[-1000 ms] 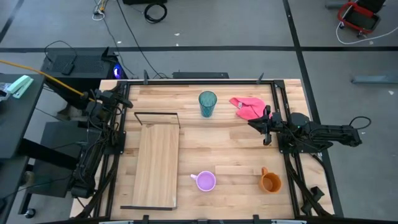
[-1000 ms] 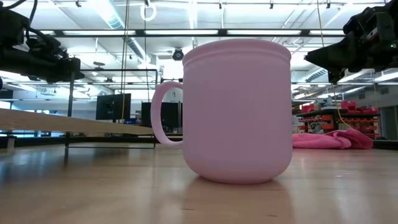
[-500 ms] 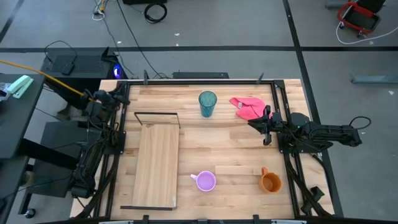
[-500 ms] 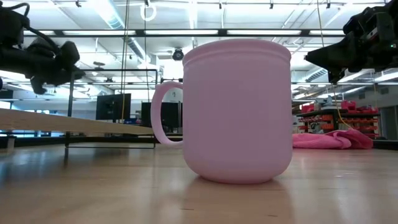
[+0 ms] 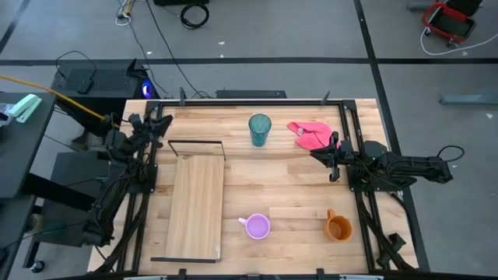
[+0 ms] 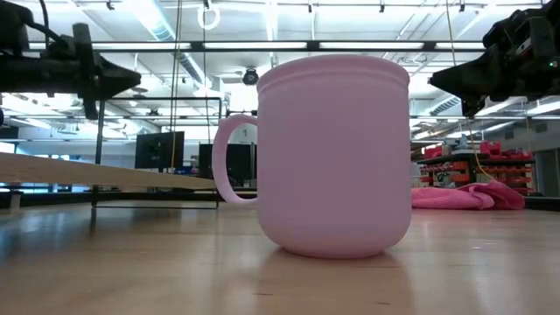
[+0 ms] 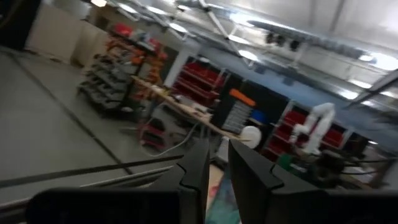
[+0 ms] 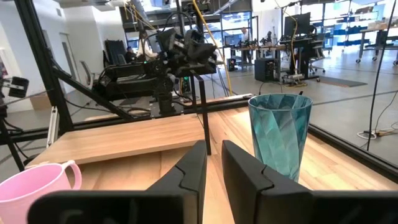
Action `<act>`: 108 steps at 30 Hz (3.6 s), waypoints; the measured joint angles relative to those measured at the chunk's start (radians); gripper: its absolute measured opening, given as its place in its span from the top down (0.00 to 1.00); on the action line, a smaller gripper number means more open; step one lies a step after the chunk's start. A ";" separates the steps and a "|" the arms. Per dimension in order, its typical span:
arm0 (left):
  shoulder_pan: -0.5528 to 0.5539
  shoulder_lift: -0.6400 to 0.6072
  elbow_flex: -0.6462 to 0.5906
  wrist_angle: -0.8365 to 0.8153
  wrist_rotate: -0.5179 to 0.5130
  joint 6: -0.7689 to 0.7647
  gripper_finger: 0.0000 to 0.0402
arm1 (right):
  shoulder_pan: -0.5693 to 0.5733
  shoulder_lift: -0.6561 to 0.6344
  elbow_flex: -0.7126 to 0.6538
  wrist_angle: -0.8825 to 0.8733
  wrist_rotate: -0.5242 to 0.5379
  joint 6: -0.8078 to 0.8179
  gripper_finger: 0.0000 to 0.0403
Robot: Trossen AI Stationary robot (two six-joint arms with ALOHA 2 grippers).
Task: Stack small to large cups/mugs on shelf
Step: Put the blue glass on the shelf
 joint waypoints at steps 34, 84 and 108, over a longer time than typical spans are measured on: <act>-0.364 0.000 0.000 0.551 0.024 0.033 0.88 | 0.000 0.363 0.489 0.152 0.128 0.101 0.85; -0.385 0.000 0.000 0.416 0.051 0.087 0.88 | -0.292 1.292 1.285 -0.356 0.108 0.257 0.85; -0.384 0.000 0.000 0.404 0.071 0.056 0.85 | -0.349 1.790 1.746 -1.051 -0.045 0.175 0.85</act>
